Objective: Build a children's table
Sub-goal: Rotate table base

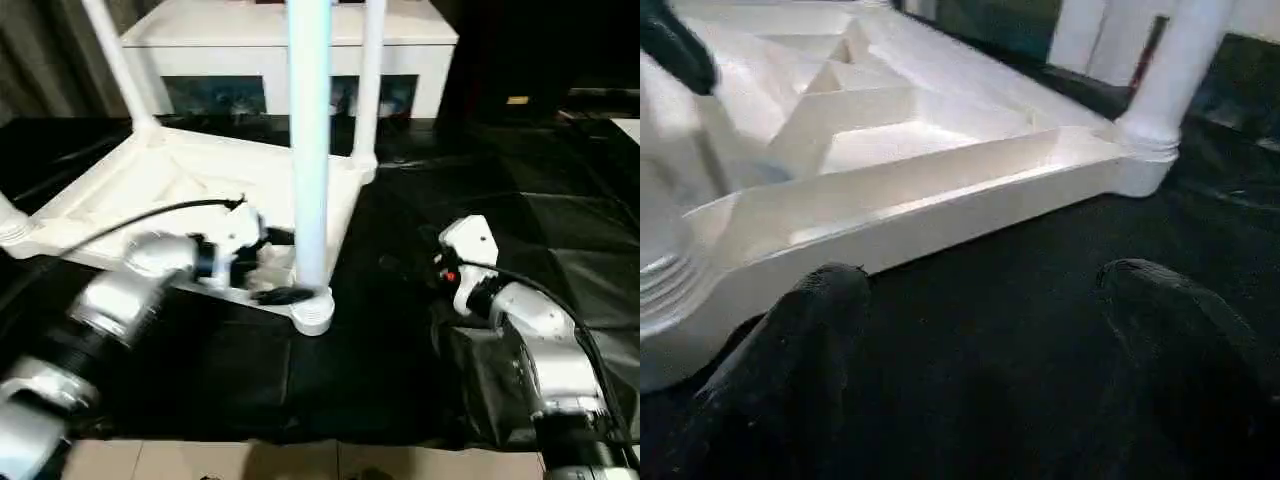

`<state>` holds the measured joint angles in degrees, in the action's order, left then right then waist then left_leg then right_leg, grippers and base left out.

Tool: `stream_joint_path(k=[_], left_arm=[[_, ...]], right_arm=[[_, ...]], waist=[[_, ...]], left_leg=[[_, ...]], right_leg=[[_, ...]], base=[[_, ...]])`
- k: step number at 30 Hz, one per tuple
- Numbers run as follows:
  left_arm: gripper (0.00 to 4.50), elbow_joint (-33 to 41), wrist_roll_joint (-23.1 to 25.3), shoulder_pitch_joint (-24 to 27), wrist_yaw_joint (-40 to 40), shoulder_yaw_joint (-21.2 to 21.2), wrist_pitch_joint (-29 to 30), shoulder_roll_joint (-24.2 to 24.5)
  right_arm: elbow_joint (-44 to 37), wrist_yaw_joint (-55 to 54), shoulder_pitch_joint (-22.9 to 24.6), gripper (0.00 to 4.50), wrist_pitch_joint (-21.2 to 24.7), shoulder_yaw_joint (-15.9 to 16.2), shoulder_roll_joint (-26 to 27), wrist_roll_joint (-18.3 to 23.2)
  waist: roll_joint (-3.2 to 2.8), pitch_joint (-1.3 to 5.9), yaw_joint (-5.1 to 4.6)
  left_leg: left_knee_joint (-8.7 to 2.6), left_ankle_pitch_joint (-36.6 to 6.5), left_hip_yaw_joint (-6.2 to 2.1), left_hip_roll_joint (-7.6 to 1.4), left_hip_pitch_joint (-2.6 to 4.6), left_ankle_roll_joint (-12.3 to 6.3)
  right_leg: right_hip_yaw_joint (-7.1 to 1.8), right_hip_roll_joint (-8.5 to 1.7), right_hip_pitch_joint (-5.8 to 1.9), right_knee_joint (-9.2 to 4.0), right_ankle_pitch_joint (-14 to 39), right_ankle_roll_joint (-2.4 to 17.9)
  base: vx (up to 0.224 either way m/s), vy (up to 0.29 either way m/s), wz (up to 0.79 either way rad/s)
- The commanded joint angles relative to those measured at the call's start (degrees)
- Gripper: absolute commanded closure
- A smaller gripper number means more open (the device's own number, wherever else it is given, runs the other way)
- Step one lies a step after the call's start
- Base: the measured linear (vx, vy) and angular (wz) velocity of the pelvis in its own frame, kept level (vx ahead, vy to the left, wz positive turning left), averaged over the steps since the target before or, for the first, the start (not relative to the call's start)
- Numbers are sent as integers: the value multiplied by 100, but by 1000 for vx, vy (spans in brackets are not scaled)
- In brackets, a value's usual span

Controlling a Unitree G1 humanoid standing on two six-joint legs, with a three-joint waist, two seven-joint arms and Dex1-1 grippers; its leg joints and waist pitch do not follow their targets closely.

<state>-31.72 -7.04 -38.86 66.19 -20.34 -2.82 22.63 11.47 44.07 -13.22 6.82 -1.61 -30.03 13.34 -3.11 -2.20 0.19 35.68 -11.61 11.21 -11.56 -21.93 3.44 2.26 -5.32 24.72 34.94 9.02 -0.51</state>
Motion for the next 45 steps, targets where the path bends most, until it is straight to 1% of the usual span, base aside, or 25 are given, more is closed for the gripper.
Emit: stream_joint_path(k=[1,2,4,7,10,13,15,16,17,20,23,24,26,27,28,30,32,33,34,35,38,40,41,43,45], left_arm=[[4,-150,164,-115,138,-105,-111,68],[4,-290,211,-170,186,-152,-202,94],[4,-401,246,-203,271,-190,-262,127],[4,-737,422,-309,275,-196,-461,114],[4,-1154,731,-448,11,-233,-727,63],[39,-1530,878,-588,-91,-284,-727,44],[39,-1577,893,-597,13,-317,-687,74],[64,-1601,898,-601,48,-323,-674,80],[77,-1683,874,-611,210,-315,-614,91],[80,-1730,861,-619,363,-311,-537,110],[121,-1712,828,-618,554,-303,-455,132],[122,-1794,838,-649,591,-277,-496,107],[127,-2152,1049,-781,349,-290,-772,20],[157,-2152,1049,-781,349,-290,-772,20],[166,-2230,1102,-808,286,-297,-832,1],[170,-2330,1127,-850,187,-270,-865,-48],[201,-2357,1125,-864,168,-259,-861,-65],[201,-2390,1160,-893,158,-266,-794,-83],[216,-2392,1164,-895,159,-268,-788,-84],[216,-2402,1185,-910,177,-282,-726,-90],[249,-2555,1282,-976,258,-314,-736,-121],[257,-2654,1361,-1009,345,-356,-745,-137],[257,-2661,1368,-1011,353,-360,-743,-139],[285,-2659,1380,-1008,396,-379,-669,-141],[292,-2660,1445,-993,392,-422,-517,-130]], right_arm=[[-176,63,-4,36,70,74,-77,41],[-174,59,-3,36,69,83,-85,39],[-155,47,-12,36,64,87,-75,20],[-200,88,-6,36,119,103,-57,-7],[-313,190,37,36,174,154,-67,-10],[-343,193,60,36,186,198,-49,-34],[-327,183,53,36,178,211,-48,-52],[-322,180,51,36,176,213,-48,-55],[-306,169,42,36,176,218,-39,-58],[-318,174,47,36,185,223,-35,-52],[-364,251,84,36,192,250,-62,-43],[-418,318,115,36,228,264,-82,-13],[-703,689,262,36,391,442,-234,80],[-703,689,262,36,391,442,-234,80],[-784,781,308,36,427,499,-276,92],[-873,857,360,36,476,575,-330,70],[-893,874,373,36,485,599,-346,56],[-906,882,395,36,467,642,-369,-12],[-907,884,396,36,465,645,-370,-17],[-908,887,403,36,458,654,-374,-42],[-962,905,429,36,501,654,-398,-61],[-988,908,443,36,526,654,-421,-58],[-990,908,444,36,528,654,-425,-56],[-975,904,430,36,530,649,-429,-52],[-968,899,424,36,526,651,-431,-57]], waist=[[68,357,30],[72,362,36],[68,365,47],[73,382,76],[83,378,100],[76,379,142],[82,378,158],[77,375,161],[77,369,176],[75,368,187],[74,363,192],[72,365,194],[77,356,205],[77,366,229],[75,363,224],[82,363,229],[91,360,231],[88,358,225],[74,356,220],[89,355,210],[86,354,211],[85,351,210],[84,354,216],[87,356,215],[94,359,215]], left_leg=[[-471,-1501,-68,-68,61,-288],[-463,-1485,-58,-74,80,-289],[-463,-1403,-56,-73,62,-306],[-444,-1240,-44,-73,68,-369],[-440,-1220,-41,-77,67,-410],[-439,-1181,-43,-82,79,-413],[-441,-1190,-39,-84,82,-388],[-441,-1206,-39,-84,82,-381],[-450,-1262,-35,-92,97,-356],[-456,-1316,-35,-89,98,-322],[-462,-1335,-42,-95,90,-310],[-461,-1334,-41,-97,91,-313],[-455,-1366,-32,-85,93,-354],[-452,-1340,-42,-97,97,-372],[-461,-1293,-52,-98,70,-371],[-456,-1305,-51,-98,70,-379],[-457,-1329,-47,-95,72,-361],[-461,-1347,-52,-96,67,-349],[-462,-1366,-53,-95,69,-342],[-460,-1390,-50,-95,72,-331],[-458,-1394,-48,-88,78,-336],[-472,-1384,-58,-95,74,-336],[-470,-1374,-62,-102,72,-331],[-469,-1355,-61,-101,68,-343],[-467,-1330,-59,-104,71,-362]], right_leg=[[-105,-163,-348,-473,1624,1199],[-110,-159,-332,-465,1532,1269],[-114,-167,-353,-446,1370,1341],[-118,-167,-363,-410,1031,1448],[-118,-172,-372,-408,989,1456],[-123,-185,-374,-409,1002,1434],[-128,-189,-366,-413,1053,1445],[-131,-191,-363,-418,1078,1450],[-131,-186,-349,-424,1130,1460],[-132,-188,-351,-424,1179,1457],[-133,-197,-356,-420,1160,1475],[-134,-197,-355,-418,1143,1480],[-129,-173,-356,-443,1162,1448],[-135,-189,-369,-425,1089,1442],[-134,-203,-387,-413,1059,1440],[-131,-207,-377,-424,1101,1432],[-132,-208,-369,-436,1197,1429],[-131,-212,-371,-437,1245,1424],[-130,-209,-366,-442,1275,1417],[-131,-208,-365,-450,1308,1408],[-129,-199,-358,-462,1364,1377],[-129,-195,-361,-460,1349,1354],[-133,-212,-365,-453,1299,1384],[-133,-213,-368,-443,1217,1431],[-130,-209,-367,-430,1154,1457]], base=[[0,0,0],[0,0,0],[0,0,0],[0,0,0],[0,0,0],[0,0,0],[0,0,0],[0,0,0],[0,0,0],[0,0,0],[0,0,0],[0,0,0],[0,0,0],[0,0,0],[0,0,0],[0,0,0],[0,0,0],[0,0,0],[0,0,0],[0,0,0],[0,0,0],[0,0,0],[0,0,0],[0,0,0],[0,0,0]])
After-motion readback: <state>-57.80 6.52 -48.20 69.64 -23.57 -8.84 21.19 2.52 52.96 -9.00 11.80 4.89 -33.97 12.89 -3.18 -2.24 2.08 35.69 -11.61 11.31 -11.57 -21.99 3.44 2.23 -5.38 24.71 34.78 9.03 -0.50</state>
